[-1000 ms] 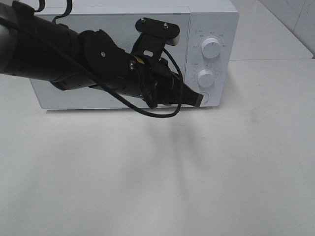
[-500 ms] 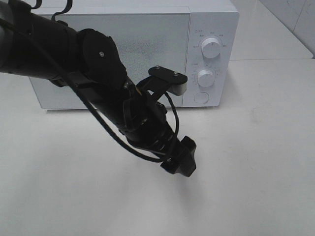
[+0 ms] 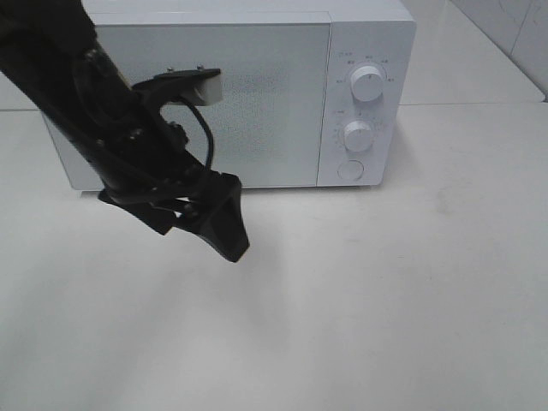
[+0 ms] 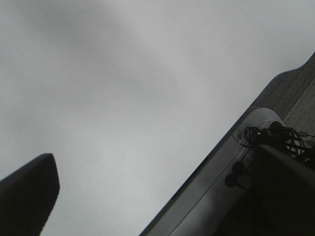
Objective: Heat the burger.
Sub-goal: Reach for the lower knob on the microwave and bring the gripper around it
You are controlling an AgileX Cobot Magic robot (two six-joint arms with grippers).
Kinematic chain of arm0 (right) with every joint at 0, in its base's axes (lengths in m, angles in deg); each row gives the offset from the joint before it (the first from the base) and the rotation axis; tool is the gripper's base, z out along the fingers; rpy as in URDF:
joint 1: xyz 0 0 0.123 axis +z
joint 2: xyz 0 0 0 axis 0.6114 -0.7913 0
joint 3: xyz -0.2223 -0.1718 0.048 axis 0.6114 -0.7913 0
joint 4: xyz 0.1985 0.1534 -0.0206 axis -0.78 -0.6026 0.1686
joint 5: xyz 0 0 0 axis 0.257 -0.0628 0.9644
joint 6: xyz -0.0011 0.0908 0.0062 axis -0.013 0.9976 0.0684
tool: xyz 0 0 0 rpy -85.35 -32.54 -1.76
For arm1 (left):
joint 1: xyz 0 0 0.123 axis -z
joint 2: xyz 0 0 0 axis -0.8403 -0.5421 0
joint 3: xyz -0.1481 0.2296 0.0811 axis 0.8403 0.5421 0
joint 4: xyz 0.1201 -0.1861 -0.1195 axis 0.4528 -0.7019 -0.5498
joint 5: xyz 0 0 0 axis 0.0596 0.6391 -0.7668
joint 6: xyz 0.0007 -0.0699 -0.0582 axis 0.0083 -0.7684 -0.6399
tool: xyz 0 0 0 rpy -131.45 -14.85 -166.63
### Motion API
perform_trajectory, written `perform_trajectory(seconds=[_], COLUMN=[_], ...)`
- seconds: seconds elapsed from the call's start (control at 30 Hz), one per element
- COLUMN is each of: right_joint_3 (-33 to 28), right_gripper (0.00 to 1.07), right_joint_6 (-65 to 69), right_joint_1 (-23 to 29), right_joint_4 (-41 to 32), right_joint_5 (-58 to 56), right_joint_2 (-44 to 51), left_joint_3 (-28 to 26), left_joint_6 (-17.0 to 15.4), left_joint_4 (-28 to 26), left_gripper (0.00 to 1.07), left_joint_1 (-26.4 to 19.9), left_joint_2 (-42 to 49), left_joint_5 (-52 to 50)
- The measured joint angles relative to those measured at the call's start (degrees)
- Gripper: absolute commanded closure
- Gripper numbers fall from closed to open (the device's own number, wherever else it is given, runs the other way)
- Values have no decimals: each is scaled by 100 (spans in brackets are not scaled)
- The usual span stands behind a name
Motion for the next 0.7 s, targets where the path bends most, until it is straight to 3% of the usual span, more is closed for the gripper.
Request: perform_trajectory(seconds=[0.2,0.23,0.33,0.57,0.7], right_joint_3=[0,0,0,0,0], right_gripper=[31,31,31,31,31], right_joint_6=[0,0,0,0,0], right_joint_1=[0,0,0,0,0], right_joint_4=[0,0,0,0,0], right_joint_5=[0,0,0,0,0], right_joint_2=[0,0,0,0,0], left_joint_3=[0,0,0,17,430], left_joint_6=[-407,-625,-877,-963,-968], left_joint_4=[355,539,773,1014,1180], left_gripper=[6,6,6,6,6], left_joint_1=[-424,-539,-728,-1301,-1914], left_joint_2=[384,527,739,1146,1599], left_joint_5=[567,676,825,1106,1175])
